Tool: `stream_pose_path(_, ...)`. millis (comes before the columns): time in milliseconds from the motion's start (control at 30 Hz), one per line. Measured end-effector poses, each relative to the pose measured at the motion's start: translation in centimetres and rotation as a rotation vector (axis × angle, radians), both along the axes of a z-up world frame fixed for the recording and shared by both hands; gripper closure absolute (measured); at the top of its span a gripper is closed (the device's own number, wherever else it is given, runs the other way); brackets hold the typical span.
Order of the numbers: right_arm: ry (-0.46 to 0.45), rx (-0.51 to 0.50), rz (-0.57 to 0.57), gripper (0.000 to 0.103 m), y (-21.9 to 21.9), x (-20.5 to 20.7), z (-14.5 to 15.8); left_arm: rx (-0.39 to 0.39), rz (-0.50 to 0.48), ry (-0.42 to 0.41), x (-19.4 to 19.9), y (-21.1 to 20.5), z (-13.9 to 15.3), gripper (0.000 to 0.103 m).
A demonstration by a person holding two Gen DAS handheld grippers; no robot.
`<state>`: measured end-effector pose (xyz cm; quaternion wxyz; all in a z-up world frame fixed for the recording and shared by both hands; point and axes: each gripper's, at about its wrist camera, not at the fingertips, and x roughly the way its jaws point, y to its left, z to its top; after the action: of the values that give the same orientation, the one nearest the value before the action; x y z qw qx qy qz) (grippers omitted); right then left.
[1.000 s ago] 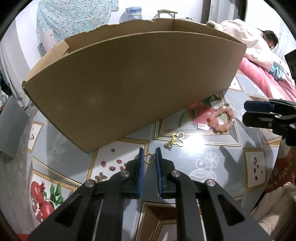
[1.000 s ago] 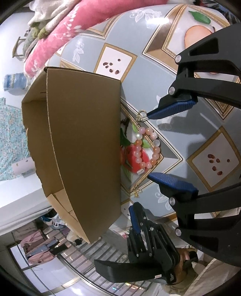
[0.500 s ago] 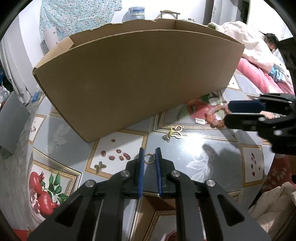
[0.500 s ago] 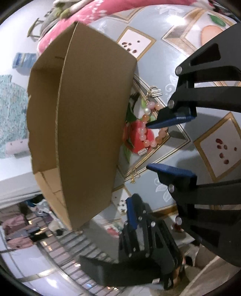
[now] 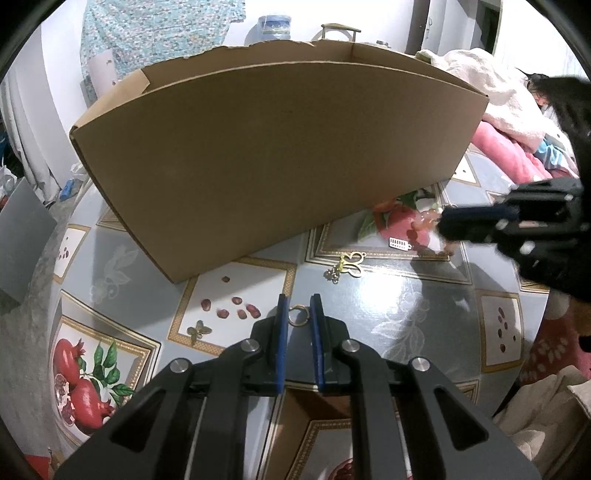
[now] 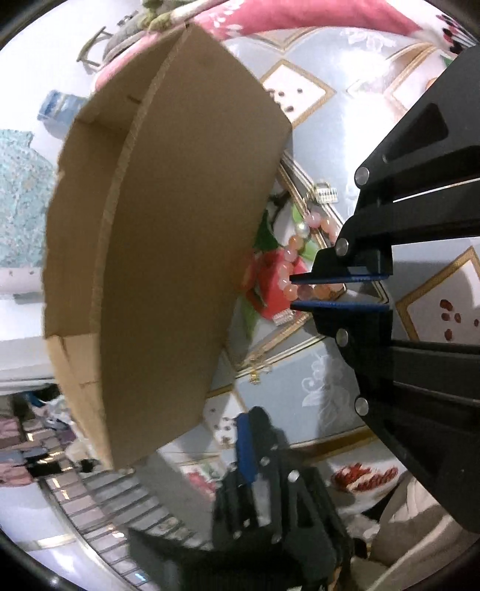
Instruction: Organize jewelry
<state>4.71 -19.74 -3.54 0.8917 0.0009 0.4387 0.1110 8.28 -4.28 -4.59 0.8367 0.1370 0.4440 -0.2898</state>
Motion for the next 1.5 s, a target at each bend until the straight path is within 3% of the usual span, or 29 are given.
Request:
stream_pose_path(167, -0.059, 0.1, -0.028, 0.097, -2.5, -1.5, 3.2, -0.003, 0.001, 0.001, -0.1, 0.0, 0.0, 0.092)
stream_pose_path(300, -0.076, 0.149, 0.013, 0.097, -2.6, -2.6, 4.8, -0.003, 0.004, 0.003, -0.1, 0.1, 0.0, 0.092)
stream_pose_path(667, 0.076, 0.164, 0.185, 0.094, 2.7, -3.7, 0.7, -0.003, 0.003, 0.003, 0.0, 0.2, 0.0, 0.092)
stream_pose_path(733, 0.082, 0.161, 0.186, 0.082, 2.7, -3.7, 0.8, -0.004, 0.003, 0.003, 0.0, 0.2, 0.0, 0.092)
stream_pose_path(767, 0.075, 0.165, 0.178, 0.068, 2.5, -3.7, 0.9, -0.004, 0.003, 0.002, 0.0, 0.2, 0.0, 0.092)
stream_pose_path(800, 0.067, 0.176, 0.168, 0.062, 2.1, -3.7, 1.2, -0.005, 0.003, 0.002, 0.0, 0.2, 0.0, 0.092)
stream_pose_path(1000, 0.054, 0.252, 0.091, 0.062, 0.2, -2.3, 1.4, -0.005, 0.003, 0.002, 0.0, 0.3, 0.0, 0.092)
stream_pose_path(1133, 0.052, 0.26, 0.076, 0.069, 0.7, -0.6, 0.8, -0.004, 0.004, 0.005, 0.0, 0.4, 0.0, 0.092)
stream_pose_path(1367, 0.03, 0.195, 0.109, 0.076, 2.6, 1.2, 0.3, -0.007, 0.017, 0.012, 0.2, 0.7, 0.2, 0.092)
stream_pose_path(1500, 0.007, 0.139, 0.136, 0.087, 3.6, 1.9, 0.1, -0.015, 0.02, 0.014, 0.3, 0.9, 0.1, 0.092)
